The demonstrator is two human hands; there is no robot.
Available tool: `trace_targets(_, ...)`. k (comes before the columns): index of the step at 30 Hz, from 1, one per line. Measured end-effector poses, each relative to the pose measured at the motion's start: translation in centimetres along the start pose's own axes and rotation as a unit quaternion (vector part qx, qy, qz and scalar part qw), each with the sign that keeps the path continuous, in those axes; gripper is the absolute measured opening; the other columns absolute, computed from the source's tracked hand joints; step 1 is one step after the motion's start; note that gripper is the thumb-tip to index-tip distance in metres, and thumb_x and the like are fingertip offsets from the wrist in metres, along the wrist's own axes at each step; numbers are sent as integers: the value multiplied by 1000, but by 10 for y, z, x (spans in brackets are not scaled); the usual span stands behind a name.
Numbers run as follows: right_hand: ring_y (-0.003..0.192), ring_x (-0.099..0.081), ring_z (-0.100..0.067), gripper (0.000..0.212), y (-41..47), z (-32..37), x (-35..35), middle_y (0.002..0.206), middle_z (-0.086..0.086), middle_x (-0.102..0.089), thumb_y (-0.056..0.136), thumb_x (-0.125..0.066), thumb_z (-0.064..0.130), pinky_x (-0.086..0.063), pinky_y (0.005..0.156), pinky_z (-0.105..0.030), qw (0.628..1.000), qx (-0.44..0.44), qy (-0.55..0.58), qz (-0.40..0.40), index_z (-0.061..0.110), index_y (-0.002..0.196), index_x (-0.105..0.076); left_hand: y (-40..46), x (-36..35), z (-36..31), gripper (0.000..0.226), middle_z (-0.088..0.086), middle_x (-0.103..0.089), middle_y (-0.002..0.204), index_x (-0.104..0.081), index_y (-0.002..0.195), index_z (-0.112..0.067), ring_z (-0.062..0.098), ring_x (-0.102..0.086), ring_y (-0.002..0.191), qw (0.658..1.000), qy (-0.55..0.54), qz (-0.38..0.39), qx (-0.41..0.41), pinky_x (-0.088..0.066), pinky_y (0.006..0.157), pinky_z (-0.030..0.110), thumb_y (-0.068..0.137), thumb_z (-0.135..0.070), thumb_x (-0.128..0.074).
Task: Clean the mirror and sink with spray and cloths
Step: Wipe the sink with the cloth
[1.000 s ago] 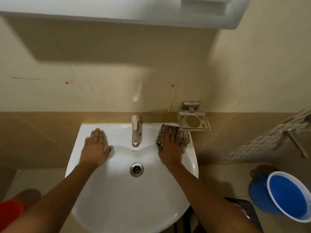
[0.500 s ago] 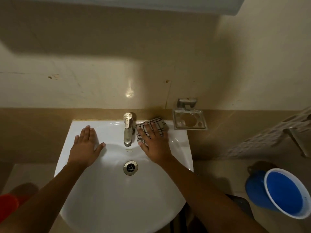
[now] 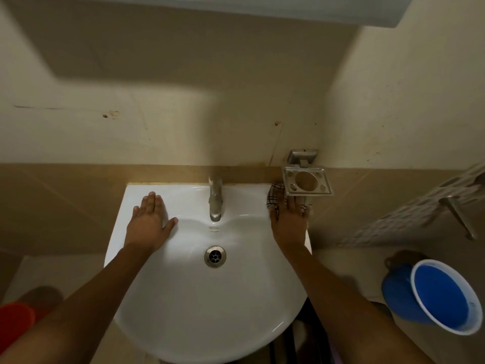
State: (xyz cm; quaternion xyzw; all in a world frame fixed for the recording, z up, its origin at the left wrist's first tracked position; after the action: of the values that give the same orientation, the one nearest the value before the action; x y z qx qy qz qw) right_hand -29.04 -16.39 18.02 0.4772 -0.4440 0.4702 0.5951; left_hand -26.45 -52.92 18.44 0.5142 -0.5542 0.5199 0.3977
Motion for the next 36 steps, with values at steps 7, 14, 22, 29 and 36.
trace_targets(7, 146, -32, -37, 51, -5, 88, -10, 155, -15, -41, 100, -52, 22, -24, 117, -63, 992, 71, 90, 45, 15, 150, -42, -1, 9, 11, 67, 9, -9, 162, -14, 152, -7, 23, -9, 149, 998, -23, 2, -54, -19, 118, 38, 99, -43, -35)
trace_targets(14, 151, -25, -30, 55, -32, 125, -14, 160, -8, -34, 100, -50, 12, -22, 120, -55, 986, 52, 139, 76, 18, 154, -36, -3, 14, 33, 62, 20, -28, 154, -31, 146, 3, 33, -24, 145, 992, -28, 9, -120, -25, 116, 39, 92, -29, -32)
trace_targets(22, 137, -43, -43, 64, -84, 189, -13, 153, -13, -44, 87, -68, 1, -44, 105, -60, 982, 69, 168, 60, 20, 146, -49, -3, 25, 54, 56, 10, -25, 158, -34, 146, -2, 24, -24, 146, 990, -57, -3, -132, -31, 113, 36, 94, -16, -50)
trace_targets(29, 135, -50, -35, 60, -61, 270, -26, 142, -14, -57, 83, -75, 10, -40, 108, -61, 976, 158, 126, 76, 13, 139, -56, -2, 23, 63, 56, 5, -15, 161, -27, 149, -6, 19, -16, 148, 987, -65, 5, -149, -25, 116, 33, 98, -19, -44)
trace_targets(36, 153, -16, -28, 72, -43, 261, -32, 163, -6, -27, 93, -20, 60, -3, 123, -56, 977, 162, 91, 104, 26, 156, -27, 1, 20, 67, 56, 7, -17, 160, -28, 148, -5, 21, -16, 148, 981, -78, 7, -178, -22, 118, 33, 97, -20, -46)
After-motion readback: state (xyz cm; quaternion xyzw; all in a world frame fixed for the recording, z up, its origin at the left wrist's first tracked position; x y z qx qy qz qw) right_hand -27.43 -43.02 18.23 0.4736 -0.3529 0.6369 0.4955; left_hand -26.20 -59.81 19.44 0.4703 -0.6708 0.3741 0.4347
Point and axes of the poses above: each hand's wrist, its own y-axis towards the middle knuckle, its own x-axis out of the back of the hand, z = x × y, the point moved 9 cm from there along y, towards the middle knuckle
